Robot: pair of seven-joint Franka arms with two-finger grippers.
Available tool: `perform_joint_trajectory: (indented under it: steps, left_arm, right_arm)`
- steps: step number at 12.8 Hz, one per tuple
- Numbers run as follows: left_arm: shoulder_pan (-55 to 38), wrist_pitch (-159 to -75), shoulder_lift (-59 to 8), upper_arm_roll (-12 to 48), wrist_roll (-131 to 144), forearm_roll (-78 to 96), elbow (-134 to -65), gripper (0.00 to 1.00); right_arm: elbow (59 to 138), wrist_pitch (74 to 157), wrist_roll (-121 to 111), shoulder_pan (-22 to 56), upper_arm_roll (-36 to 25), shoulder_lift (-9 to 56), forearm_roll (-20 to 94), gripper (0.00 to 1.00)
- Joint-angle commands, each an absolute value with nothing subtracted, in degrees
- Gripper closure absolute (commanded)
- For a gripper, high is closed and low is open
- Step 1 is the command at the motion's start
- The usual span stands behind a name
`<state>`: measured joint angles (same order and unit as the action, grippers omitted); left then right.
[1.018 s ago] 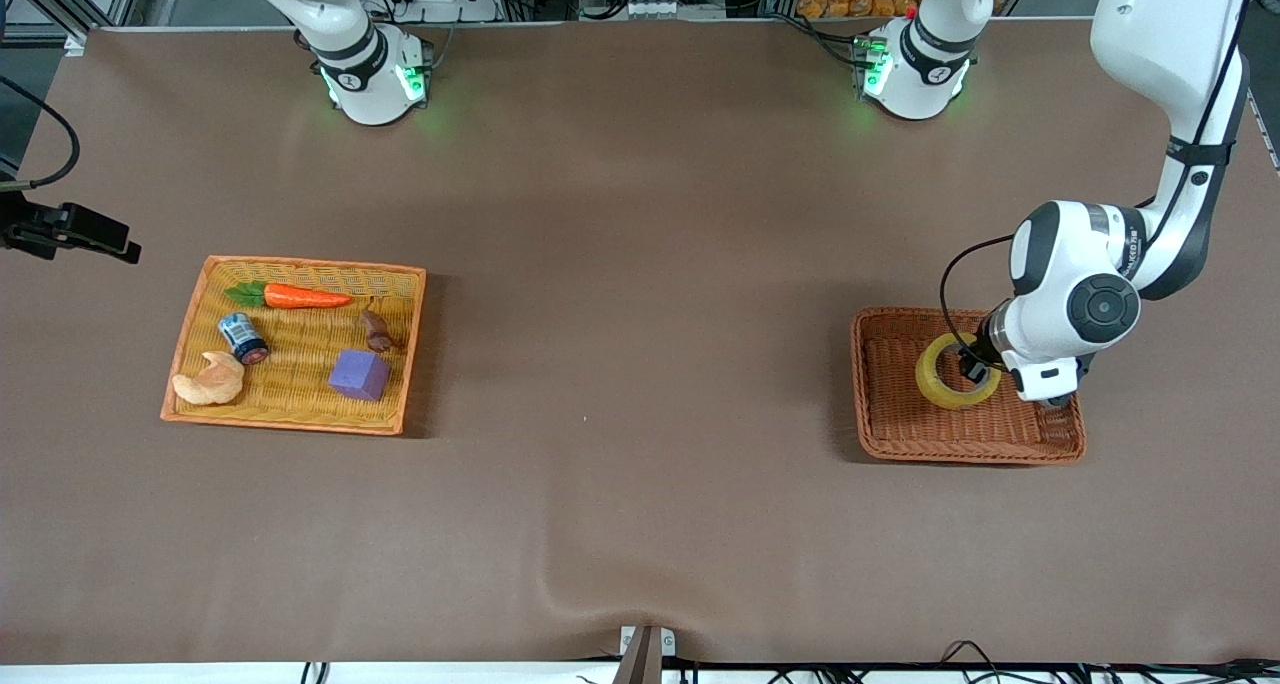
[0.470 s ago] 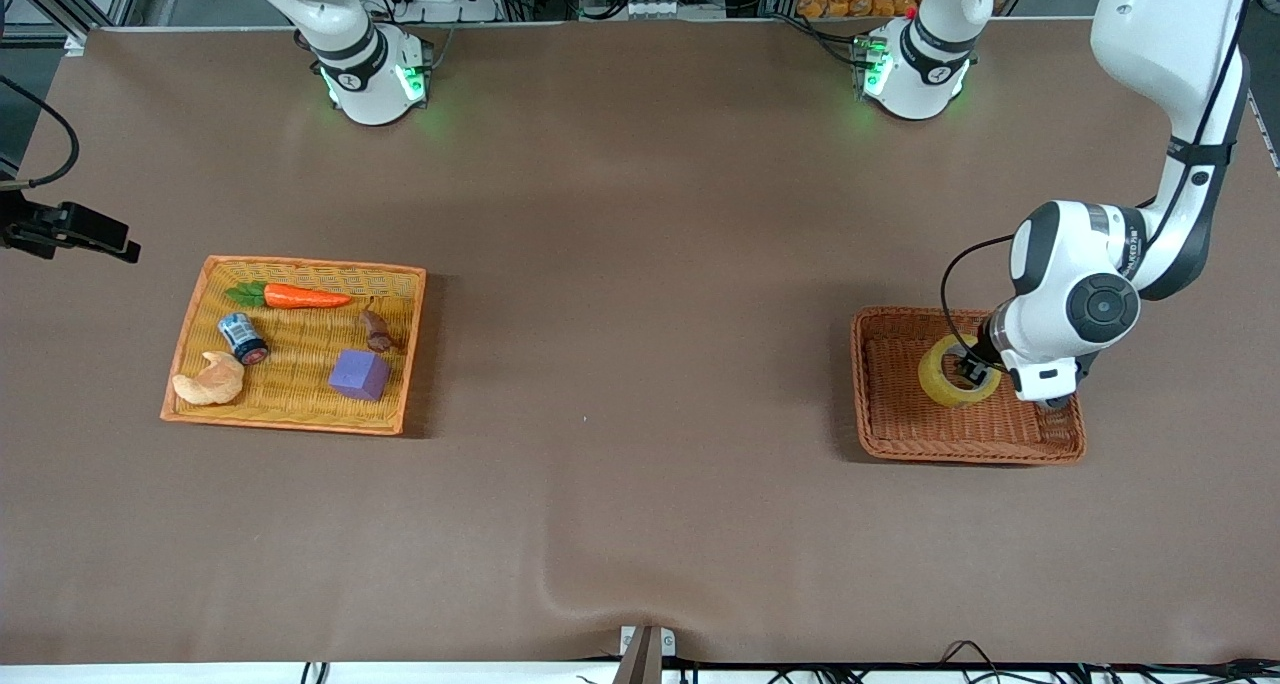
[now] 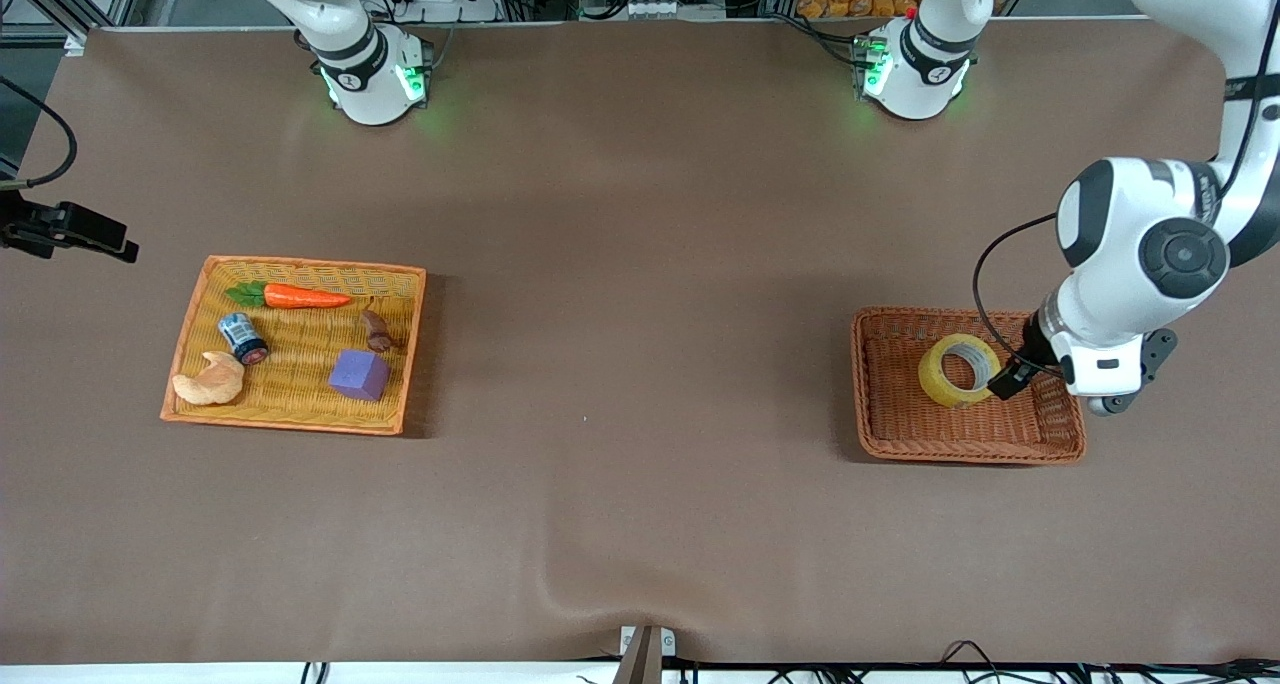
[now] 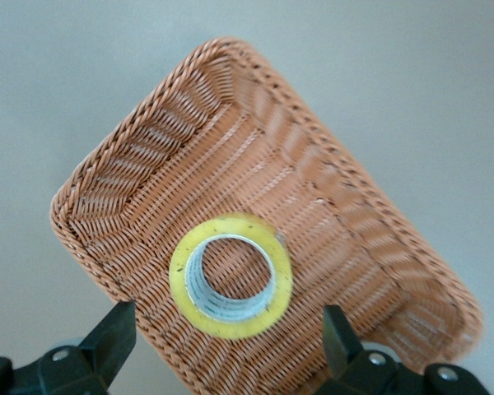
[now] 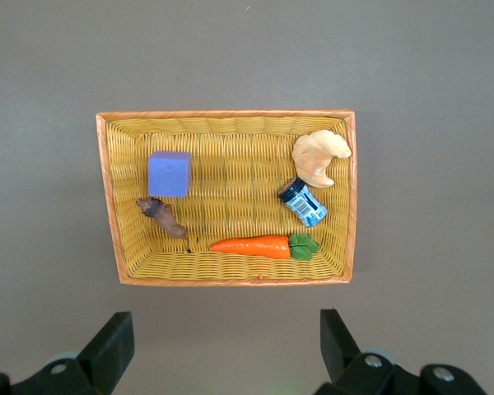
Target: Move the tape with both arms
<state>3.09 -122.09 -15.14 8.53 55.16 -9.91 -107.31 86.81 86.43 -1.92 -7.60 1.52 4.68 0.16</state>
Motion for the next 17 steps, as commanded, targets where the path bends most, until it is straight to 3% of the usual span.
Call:
perform_joint_trajectory:
  steps: [1,8,17]
  left_arm:
    - [3.52,-115.69,-14.68,9.93,50.21,-10.28,-102.15,0.00]
    - [4.22,-103.11,-12.84,9.94,32.64,-6.34,-90.10,0.00]
    - [6.69,-93.79,-1.69,9.41,8.09,-1.15,-89.47,0.00]
  right_arm:
    - [85.34,85.43,-2.64,-7.73,1.41,5.10,0.09,0.00]
    - [85.25,85.43,-2.64,-7.82,1.32,5.01,0.18,0.00]
    - [85.25,85.43,-2.55,-7.73,1.41,5.10,0.18,0.00]
